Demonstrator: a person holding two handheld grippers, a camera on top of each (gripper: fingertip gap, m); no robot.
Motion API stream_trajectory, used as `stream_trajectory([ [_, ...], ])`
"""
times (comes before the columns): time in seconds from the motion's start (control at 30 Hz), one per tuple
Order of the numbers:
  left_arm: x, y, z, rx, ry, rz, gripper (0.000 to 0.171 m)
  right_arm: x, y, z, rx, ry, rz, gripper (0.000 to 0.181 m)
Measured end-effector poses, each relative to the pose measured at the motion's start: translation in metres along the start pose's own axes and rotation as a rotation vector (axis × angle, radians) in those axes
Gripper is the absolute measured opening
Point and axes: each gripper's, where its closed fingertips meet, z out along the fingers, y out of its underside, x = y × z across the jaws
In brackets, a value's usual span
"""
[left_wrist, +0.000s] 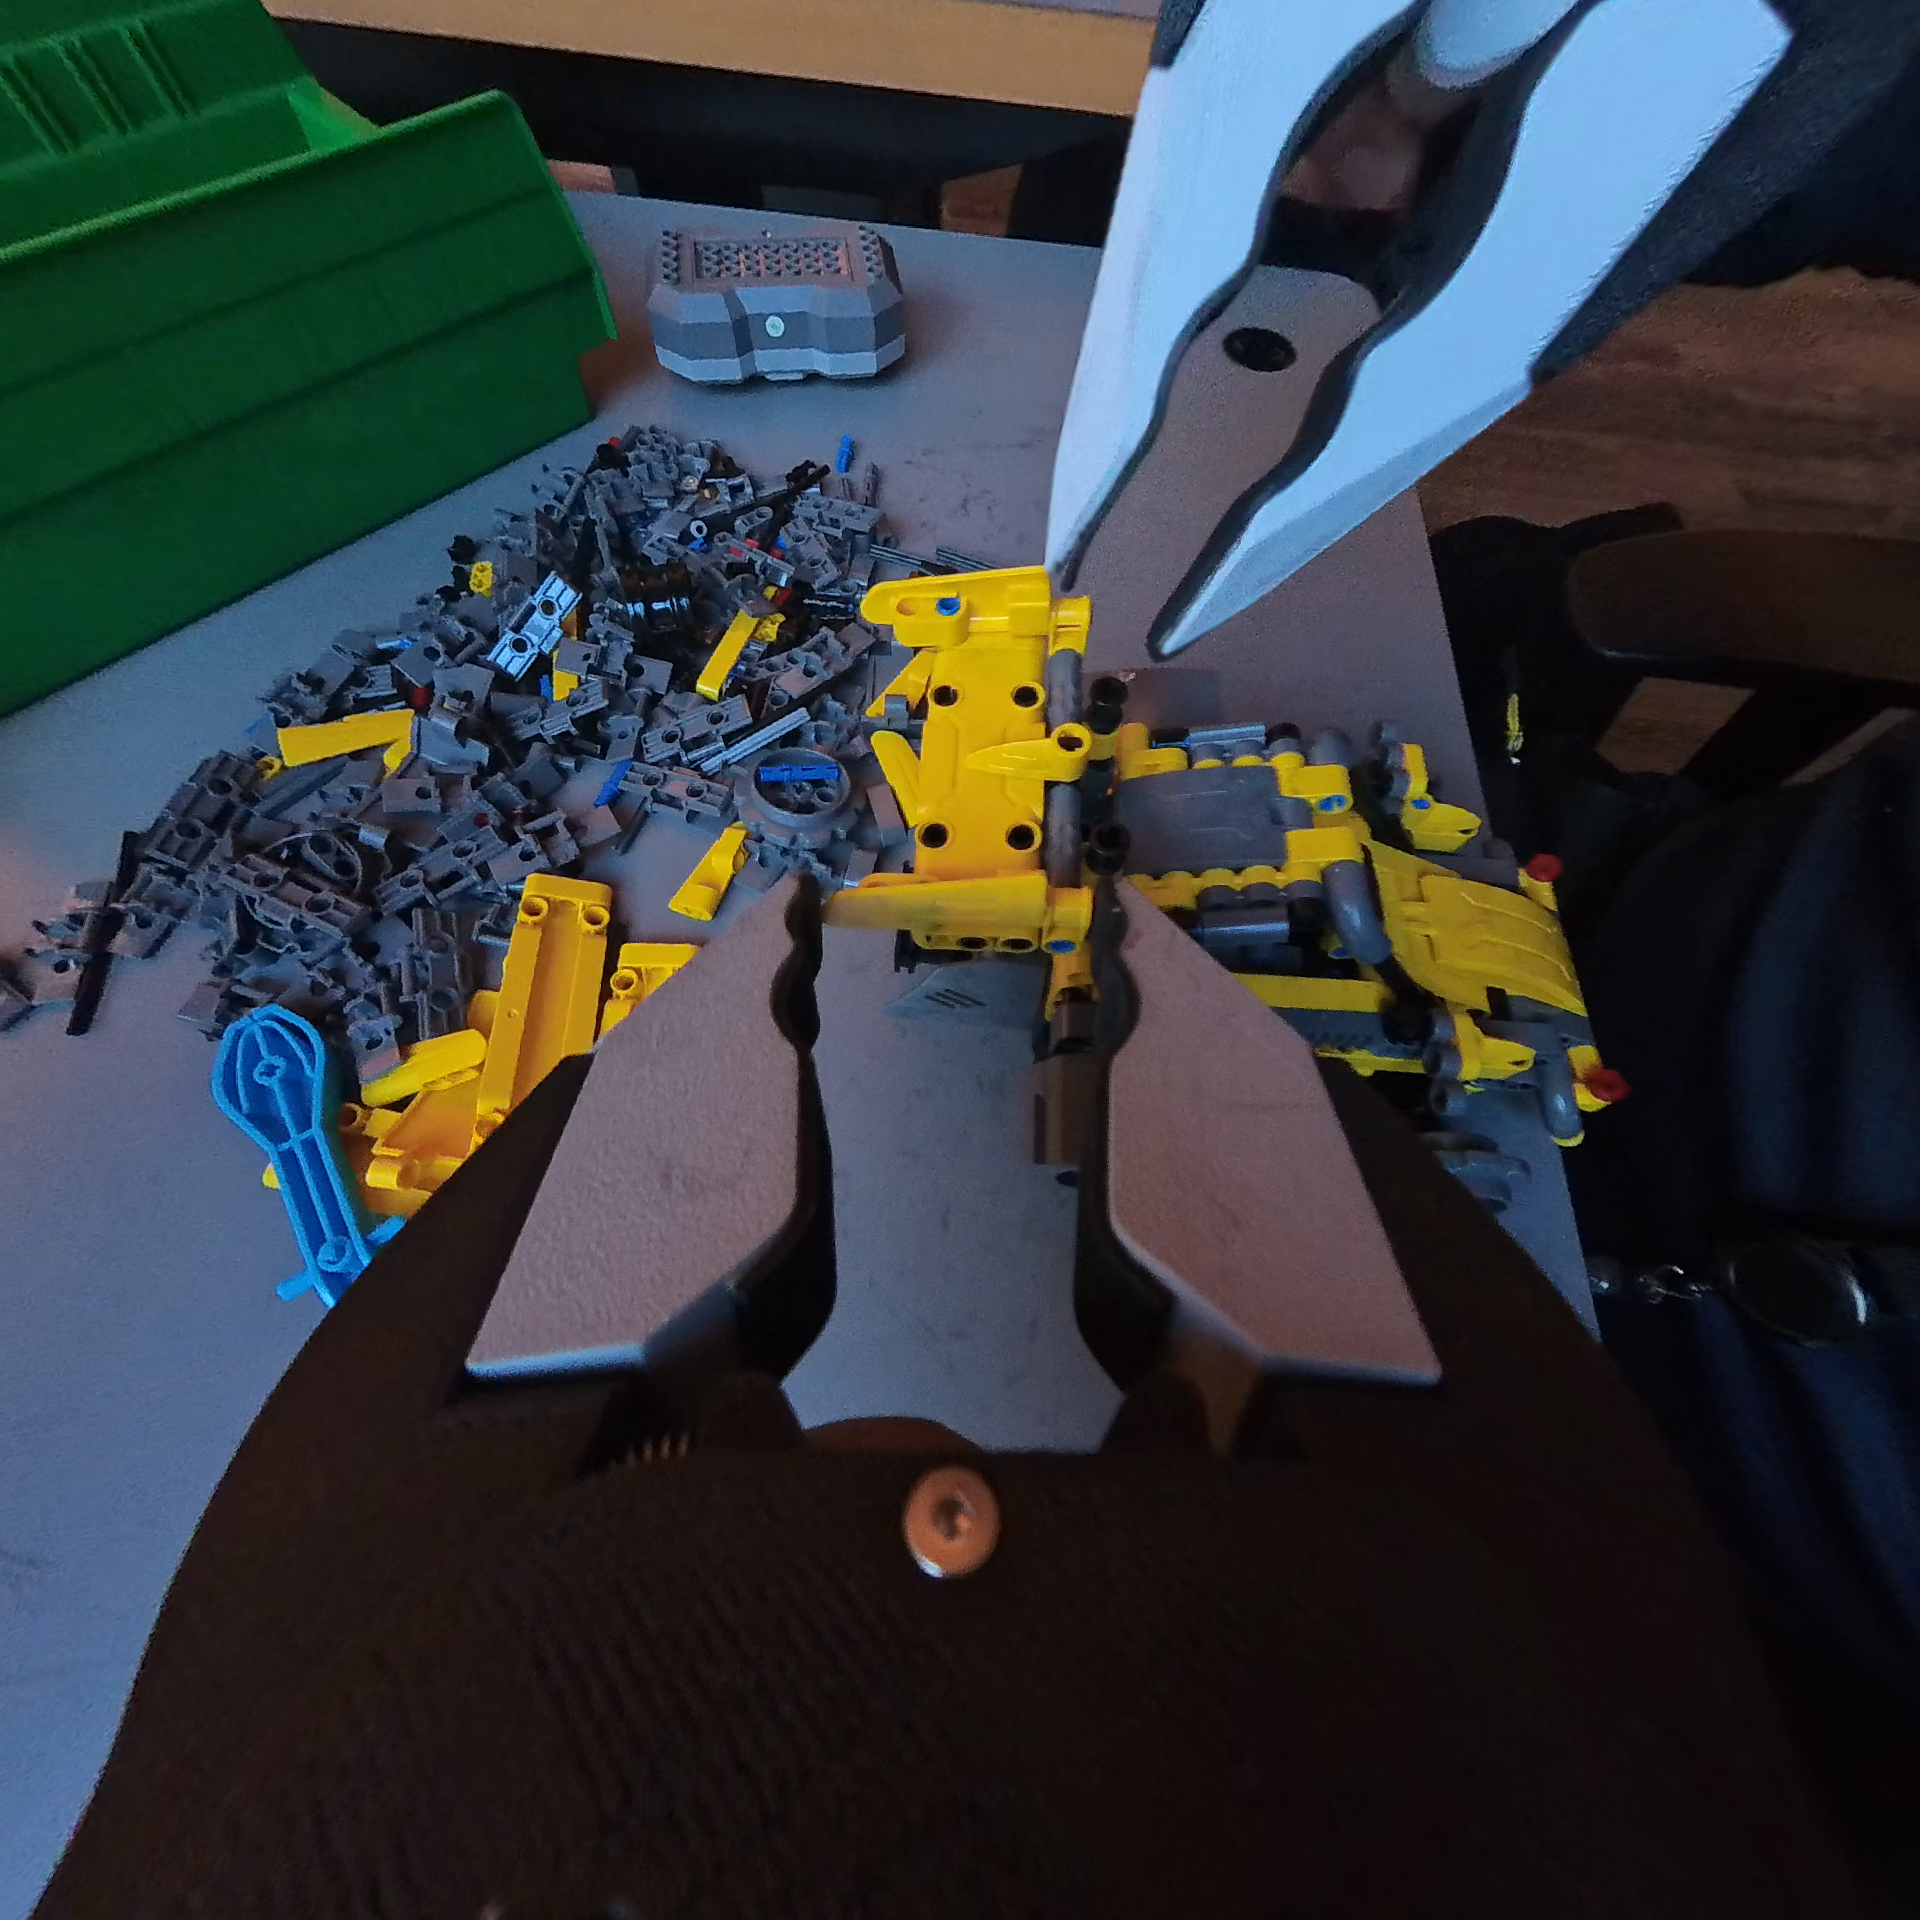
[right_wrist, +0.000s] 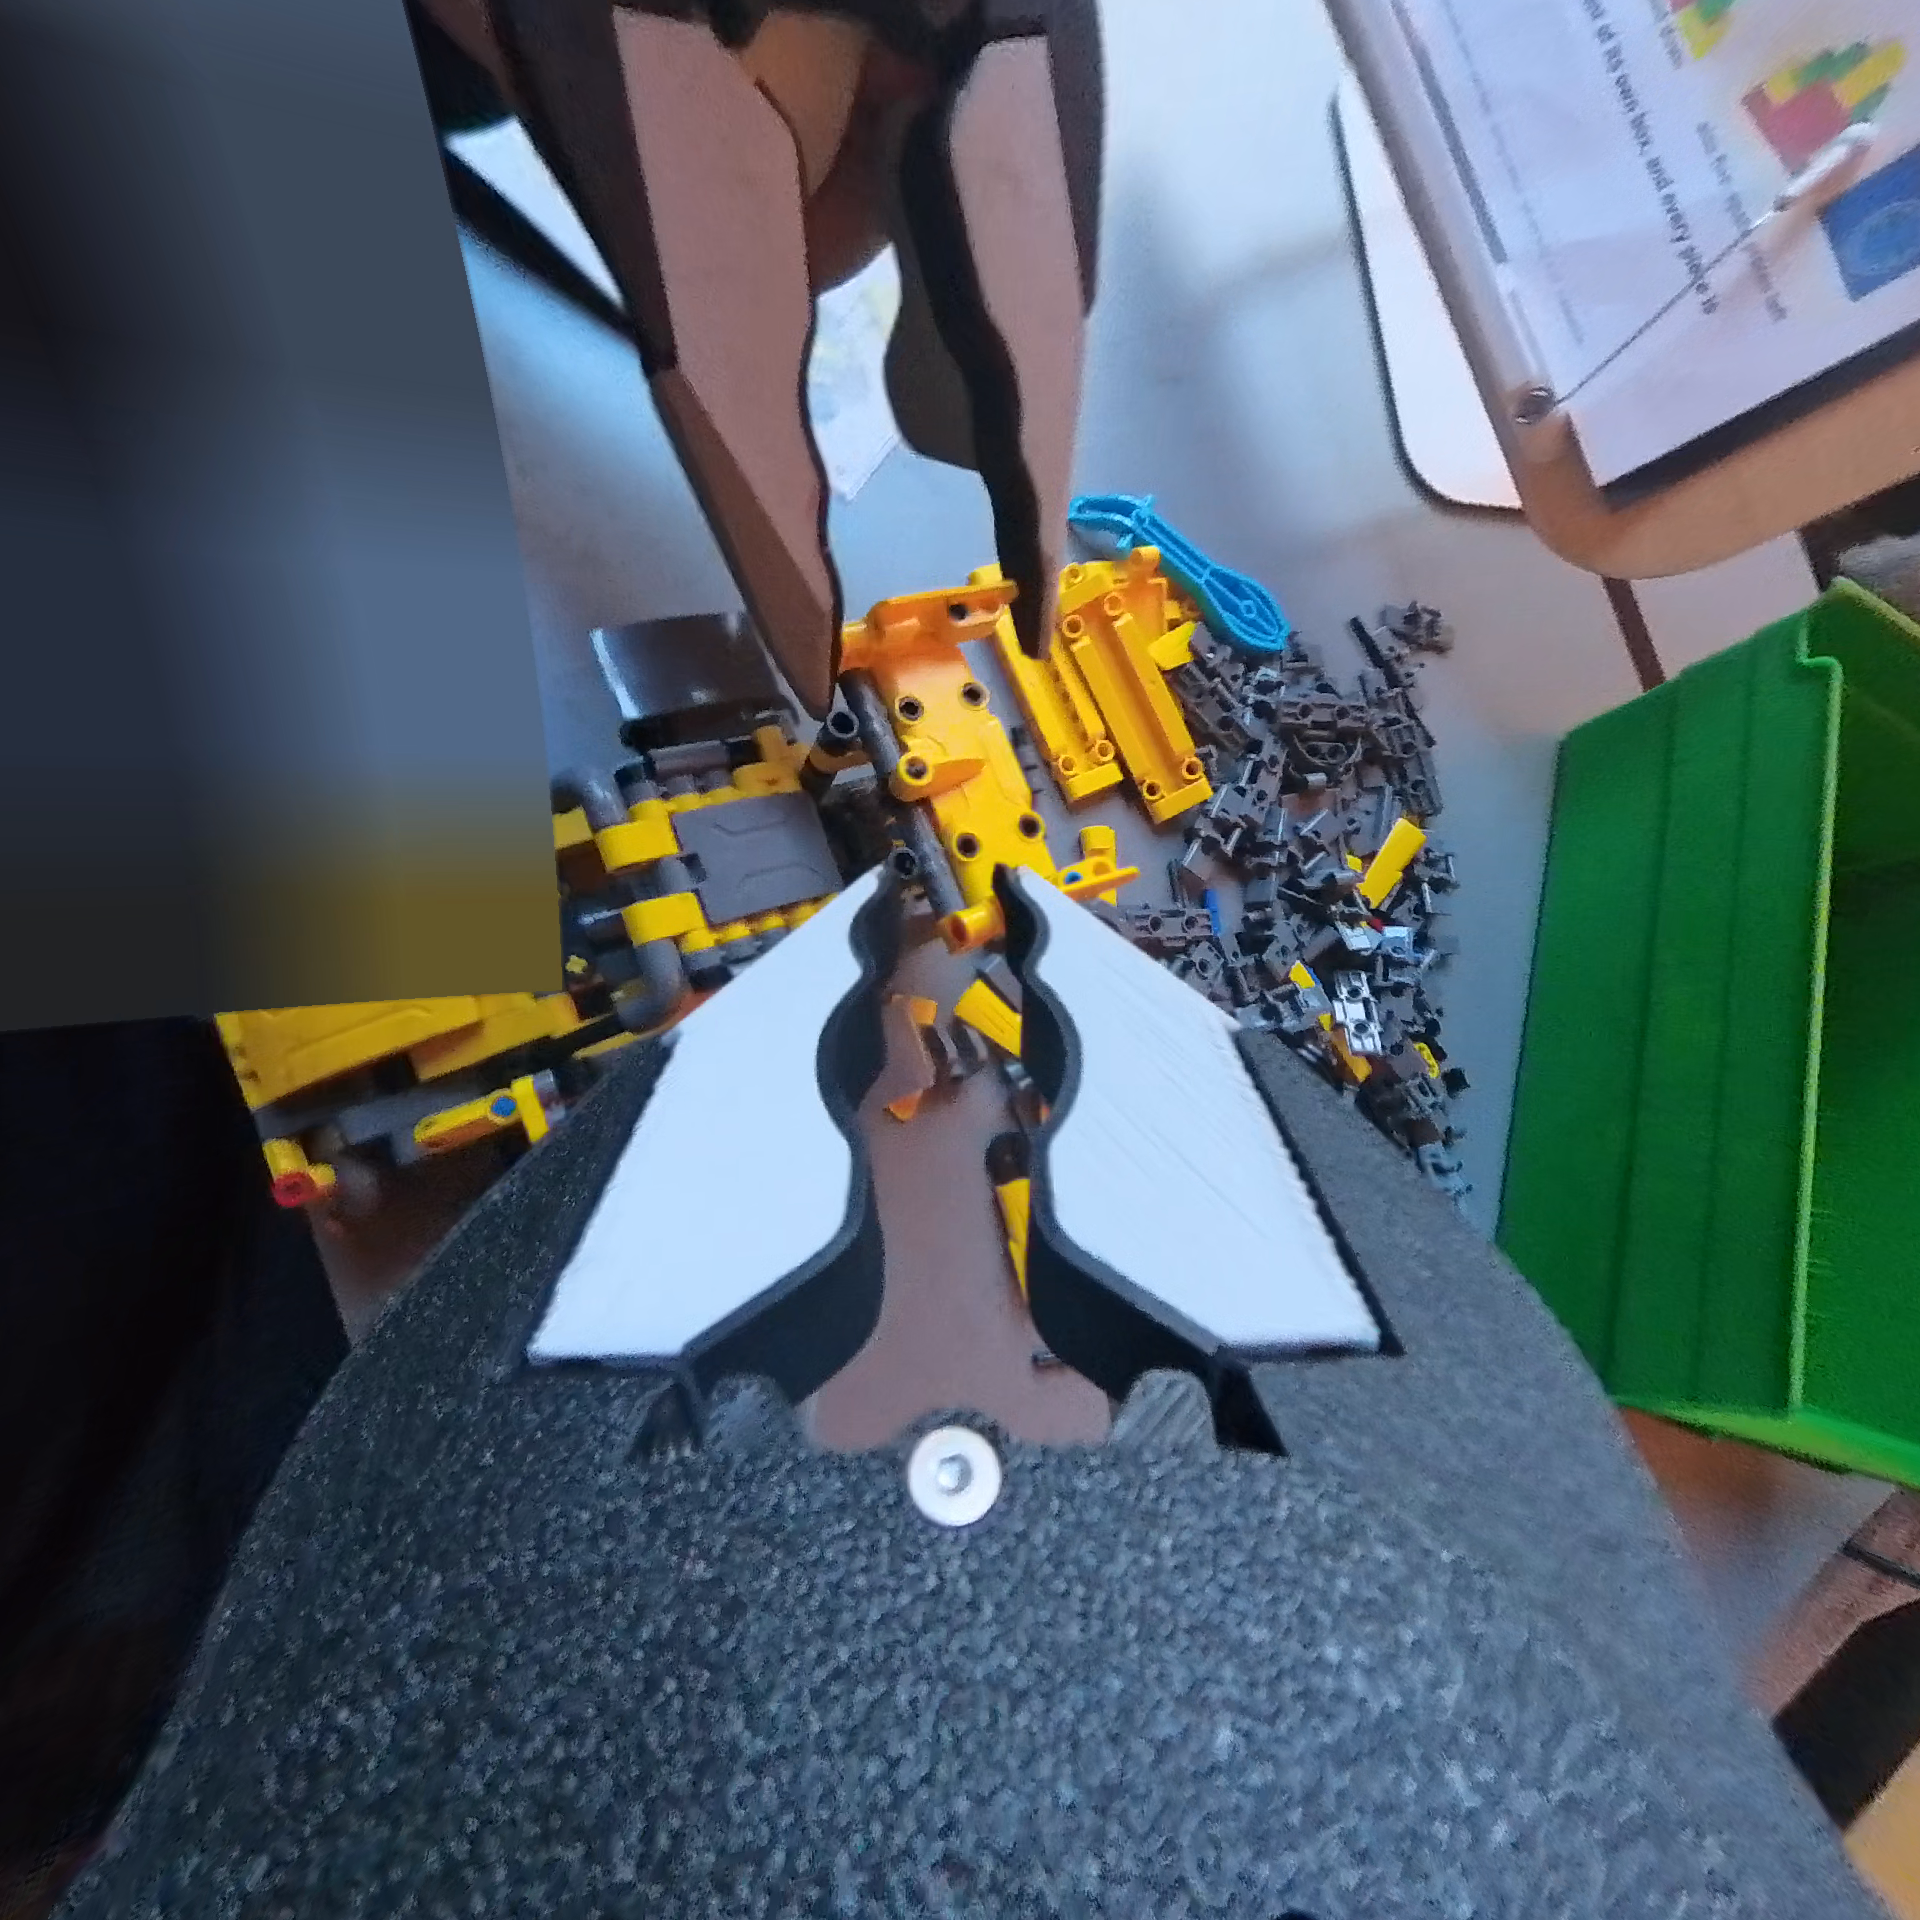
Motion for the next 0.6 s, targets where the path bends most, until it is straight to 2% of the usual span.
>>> stream_trajectory([
  [0.07, 0.0, 0.0, 0.0, -0.001, -0.001, 0.001, 0.049, -0.003, 0.006, 0.004, -0.055, -0.028, -0.07, 0.012],
  [0.27, 0.001, -0.001, 0.0, -0.006, -0.009, 0.018, 0.049, -0.009, 0.009, 0.016, -0.131, -0.025, -0.239, 0.015],
  [0.43, 0.001, -0.001, 0.0, -0.009, -0.011, 0.024, 0.049, -0.01, 0.01, 0.017, -0.149, -0.055, -0.214, 0.015],
  [0.6, 0.004, -0.003, 0.001, 0.001, 0.004, 0.034, 0.049, -0.013, 0.01, 0.015, -0.162, 0.006, -0.214, 0.015],
])
